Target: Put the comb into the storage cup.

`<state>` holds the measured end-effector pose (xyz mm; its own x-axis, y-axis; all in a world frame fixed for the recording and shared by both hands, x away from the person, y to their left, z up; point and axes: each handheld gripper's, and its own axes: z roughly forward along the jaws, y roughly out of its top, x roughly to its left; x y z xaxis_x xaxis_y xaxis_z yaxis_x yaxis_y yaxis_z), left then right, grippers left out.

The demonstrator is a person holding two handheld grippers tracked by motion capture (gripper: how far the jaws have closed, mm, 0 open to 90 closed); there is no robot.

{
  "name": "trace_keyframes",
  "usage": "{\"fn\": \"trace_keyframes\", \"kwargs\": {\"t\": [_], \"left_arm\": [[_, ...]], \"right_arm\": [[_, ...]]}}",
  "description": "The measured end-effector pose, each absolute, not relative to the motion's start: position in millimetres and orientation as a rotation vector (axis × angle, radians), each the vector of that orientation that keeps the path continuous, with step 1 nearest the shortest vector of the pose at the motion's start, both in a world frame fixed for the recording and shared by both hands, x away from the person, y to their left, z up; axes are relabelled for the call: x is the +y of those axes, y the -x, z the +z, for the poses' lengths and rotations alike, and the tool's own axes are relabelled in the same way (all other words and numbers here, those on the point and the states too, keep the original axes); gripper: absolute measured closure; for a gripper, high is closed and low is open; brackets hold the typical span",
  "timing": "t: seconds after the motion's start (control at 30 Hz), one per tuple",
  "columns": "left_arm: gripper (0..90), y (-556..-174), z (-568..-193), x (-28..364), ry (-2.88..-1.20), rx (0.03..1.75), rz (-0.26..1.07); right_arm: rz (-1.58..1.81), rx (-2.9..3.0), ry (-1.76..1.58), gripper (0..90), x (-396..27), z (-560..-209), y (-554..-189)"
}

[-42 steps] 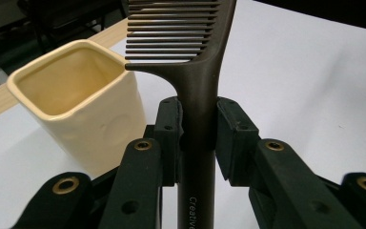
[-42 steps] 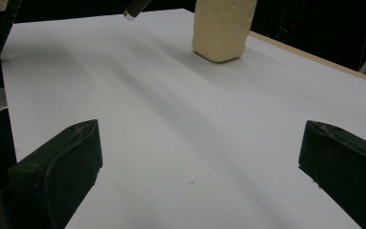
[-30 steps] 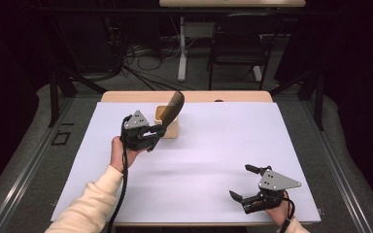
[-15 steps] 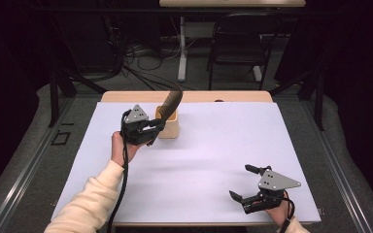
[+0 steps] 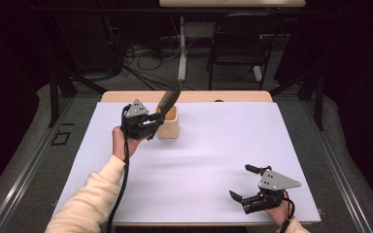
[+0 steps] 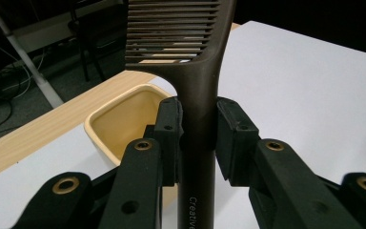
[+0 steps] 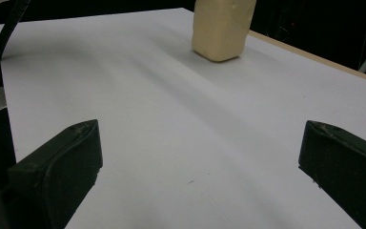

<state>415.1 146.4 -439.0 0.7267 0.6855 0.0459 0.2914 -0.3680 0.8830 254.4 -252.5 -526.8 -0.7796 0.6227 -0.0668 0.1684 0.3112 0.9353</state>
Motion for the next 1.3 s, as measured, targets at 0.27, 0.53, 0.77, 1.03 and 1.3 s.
{"fn": "trace_keyframes", "kwargs": {"t": [0.27, 0.53, 0.77, 1.03, 1.3], "left_arm": [[72.5, -421, -437, 146, -1.943, 0.758, 0.527], [72.5, -427, -432, 144, -1.922, 0.768, 0.547], [72.5, -433, -429, 143, -1.897, 0.782, 0.569], [72.5, -440, -427, 140, -1.888, 0.790, 0.590], [72.5, -447, -426, 138, -1.876, 0.800, 0.616]], "right_arm": [[1.470, 2.164, -0.703, 0.4, -253, -527, -255], [1.471, 2.162, -0.705, 0.4, -252, -527, -254], [1.469, 2.164, -0.704, 0.4, -253, -527, -254], [1.468, 2.164, -0.705, 0.4, -253, -527, -254], [1.471, 2.160, -0.706, 0.4, -253, -527, -254]]}}
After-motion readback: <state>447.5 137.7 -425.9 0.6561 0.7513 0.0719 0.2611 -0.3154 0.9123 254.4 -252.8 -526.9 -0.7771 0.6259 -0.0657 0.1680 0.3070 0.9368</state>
